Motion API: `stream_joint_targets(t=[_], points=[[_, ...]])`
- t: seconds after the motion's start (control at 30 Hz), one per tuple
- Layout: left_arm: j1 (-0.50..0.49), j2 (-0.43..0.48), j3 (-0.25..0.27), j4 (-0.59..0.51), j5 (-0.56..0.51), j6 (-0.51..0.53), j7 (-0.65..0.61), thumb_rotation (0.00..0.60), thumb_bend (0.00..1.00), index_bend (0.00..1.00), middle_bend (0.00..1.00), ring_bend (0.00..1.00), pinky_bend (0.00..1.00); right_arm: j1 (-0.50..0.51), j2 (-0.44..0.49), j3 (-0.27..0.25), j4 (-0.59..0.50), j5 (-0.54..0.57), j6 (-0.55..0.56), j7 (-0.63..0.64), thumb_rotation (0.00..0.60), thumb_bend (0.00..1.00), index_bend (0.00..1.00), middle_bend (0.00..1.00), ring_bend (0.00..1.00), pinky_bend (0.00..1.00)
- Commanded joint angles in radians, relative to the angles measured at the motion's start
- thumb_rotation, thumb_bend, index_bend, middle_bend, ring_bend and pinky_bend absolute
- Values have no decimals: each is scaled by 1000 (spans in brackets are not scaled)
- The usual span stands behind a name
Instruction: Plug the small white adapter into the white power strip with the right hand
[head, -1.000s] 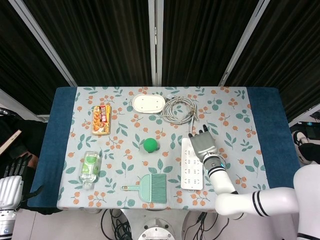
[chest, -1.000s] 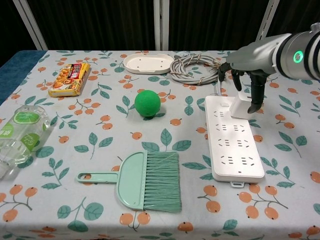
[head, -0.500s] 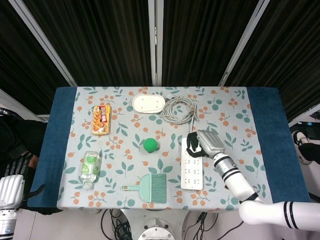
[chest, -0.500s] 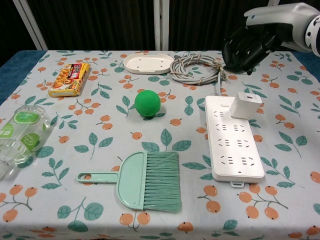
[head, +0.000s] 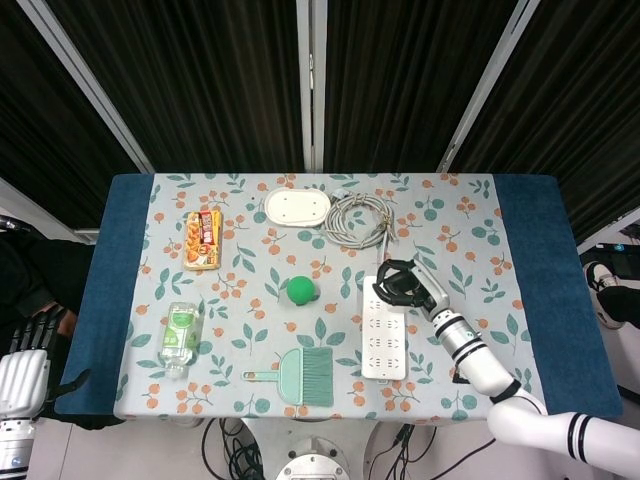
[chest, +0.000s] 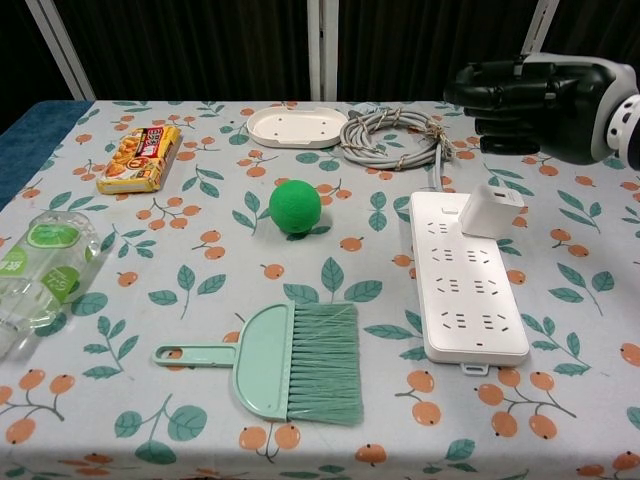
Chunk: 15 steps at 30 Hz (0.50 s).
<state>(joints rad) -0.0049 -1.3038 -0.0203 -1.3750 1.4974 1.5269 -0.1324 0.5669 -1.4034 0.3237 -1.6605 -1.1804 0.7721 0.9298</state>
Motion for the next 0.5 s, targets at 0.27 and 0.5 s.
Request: stream_joint_targets(t=[0.27, 0.5], points=[[-3, 0, -1, 0, -1, -5, 2, 600, 144, 35, 0, 0, 0, -10, -66, -17, 98, -96, -57, 121, 600, 816, 1000, 939, 1000, 1000], [-2, -3, 0, 4, -3, -7, -2, 600, 143, 35, 0, 0, 0, 8, -91, -25, 123, -99, -68, 129, 600, 818, 1000, 939, 1000, 1000]])
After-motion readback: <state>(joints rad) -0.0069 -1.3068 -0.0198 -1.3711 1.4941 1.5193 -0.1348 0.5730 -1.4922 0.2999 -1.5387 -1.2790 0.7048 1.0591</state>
